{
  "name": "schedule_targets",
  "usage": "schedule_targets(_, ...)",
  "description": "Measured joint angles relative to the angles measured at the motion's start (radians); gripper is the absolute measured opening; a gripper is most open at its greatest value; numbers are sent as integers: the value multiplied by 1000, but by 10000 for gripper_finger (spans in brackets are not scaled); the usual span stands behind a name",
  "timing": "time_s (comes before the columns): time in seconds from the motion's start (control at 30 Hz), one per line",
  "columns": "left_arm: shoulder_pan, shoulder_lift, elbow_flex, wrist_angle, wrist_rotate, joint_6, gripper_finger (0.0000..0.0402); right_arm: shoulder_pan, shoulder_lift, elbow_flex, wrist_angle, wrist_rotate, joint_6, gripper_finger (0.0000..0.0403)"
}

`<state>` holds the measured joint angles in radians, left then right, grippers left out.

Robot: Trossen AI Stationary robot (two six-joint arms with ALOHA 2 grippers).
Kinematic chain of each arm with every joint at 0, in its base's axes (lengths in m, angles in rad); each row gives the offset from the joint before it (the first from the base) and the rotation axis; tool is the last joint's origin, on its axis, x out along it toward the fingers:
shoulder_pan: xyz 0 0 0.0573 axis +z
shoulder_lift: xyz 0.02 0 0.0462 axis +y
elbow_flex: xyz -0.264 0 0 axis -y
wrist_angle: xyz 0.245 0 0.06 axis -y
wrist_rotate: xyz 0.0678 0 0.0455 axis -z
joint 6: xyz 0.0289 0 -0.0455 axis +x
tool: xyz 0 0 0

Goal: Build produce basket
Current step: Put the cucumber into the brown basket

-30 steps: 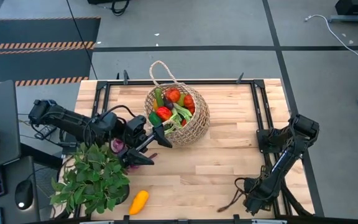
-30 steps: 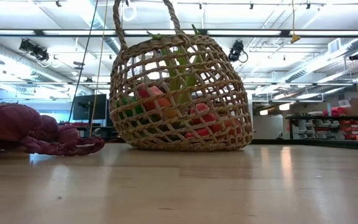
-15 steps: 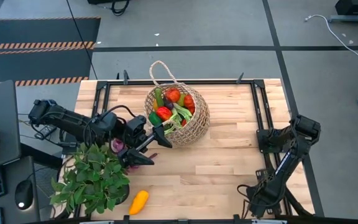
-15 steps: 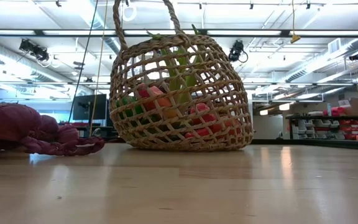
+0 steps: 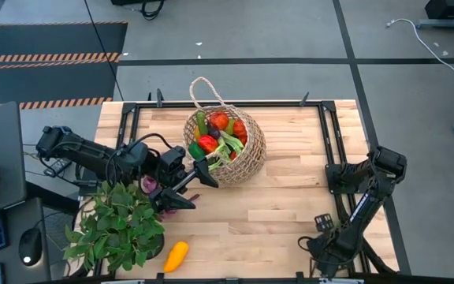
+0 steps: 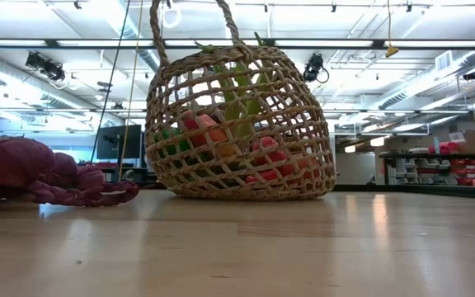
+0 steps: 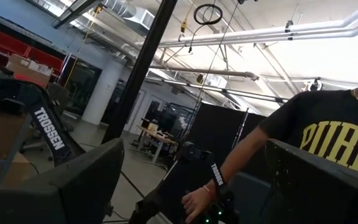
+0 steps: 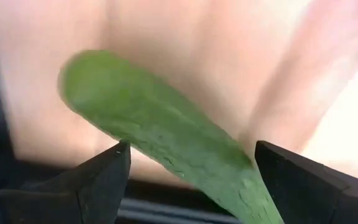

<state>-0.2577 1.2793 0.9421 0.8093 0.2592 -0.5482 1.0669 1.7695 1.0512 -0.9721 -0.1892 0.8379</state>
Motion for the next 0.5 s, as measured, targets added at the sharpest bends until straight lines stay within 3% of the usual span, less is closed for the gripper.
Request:
schedule_targets(0.33, 3, 0, 0, -21, 0, -31, 396, -225, -2, 23, -103, 179, 7, 348)
schedule_targets(0.5, 3, 0, 0, -24, -1, -51, 396, -324, -2, 25, -105, 193, -55, 348)
